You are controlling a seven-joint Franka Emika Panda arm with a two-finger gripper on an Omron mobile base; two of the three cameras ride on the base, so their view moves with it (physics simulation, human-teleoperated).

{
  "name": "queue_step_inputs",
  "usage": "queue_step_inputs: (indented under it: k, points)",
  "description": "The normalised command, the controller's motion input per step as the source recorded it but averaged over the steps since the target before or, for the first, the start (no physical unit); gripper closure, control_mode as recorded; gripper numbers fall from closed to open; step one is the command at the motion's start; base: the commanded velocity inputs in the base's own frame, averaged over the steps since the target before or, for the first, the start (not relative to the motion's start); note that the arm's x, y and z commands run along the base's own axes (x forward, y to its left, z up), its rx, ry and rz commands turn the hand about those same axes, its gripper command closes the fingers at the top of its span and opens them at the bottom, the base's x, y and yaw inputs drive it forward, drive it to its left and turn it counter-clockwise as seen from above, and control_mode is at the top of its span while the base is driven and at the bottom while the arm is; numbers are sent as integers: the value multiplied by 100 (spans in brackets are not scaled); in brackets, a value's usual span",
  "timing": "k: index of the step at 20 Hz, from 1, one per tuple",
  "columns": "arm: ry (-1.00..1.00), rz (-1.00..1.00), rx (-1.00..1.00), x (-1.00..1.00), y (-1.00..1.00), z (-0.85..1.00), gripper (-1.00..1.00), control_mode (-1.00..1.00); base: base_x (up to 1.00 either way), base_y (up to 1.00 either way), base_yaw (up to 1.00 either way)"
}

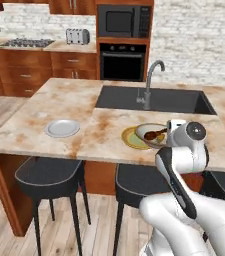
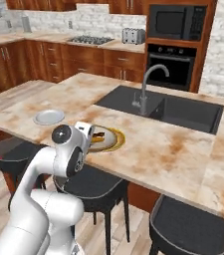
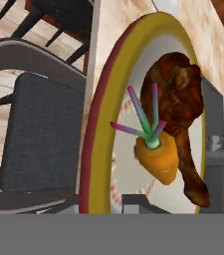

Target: Pick the chicken drumstick and carrot from their plates and place them in the bowl. Then put the bowl in the fridge.

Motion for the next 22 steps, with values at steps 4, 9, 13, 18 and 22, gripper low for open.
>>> queue_step_inputs:
  k: [4, 9, 13, 18, 22]
  points:
    - [0, 0, 0, 0, 0, 0, 100, 100, -3, 8, 100]
    - [0, 0, 0, 0, 0, 0, 100, 100, 0, 13, 96]
    - [0, 0, 0, 0, 0, 0, 100, 100, 12, 1, 86]
    - [0, 0, 0, 0, 0, 0, 100, 100, 80, 19, 23]
    - [0, 0, 0, 0, 0, 0, 100, 100, 94, 26, 10]
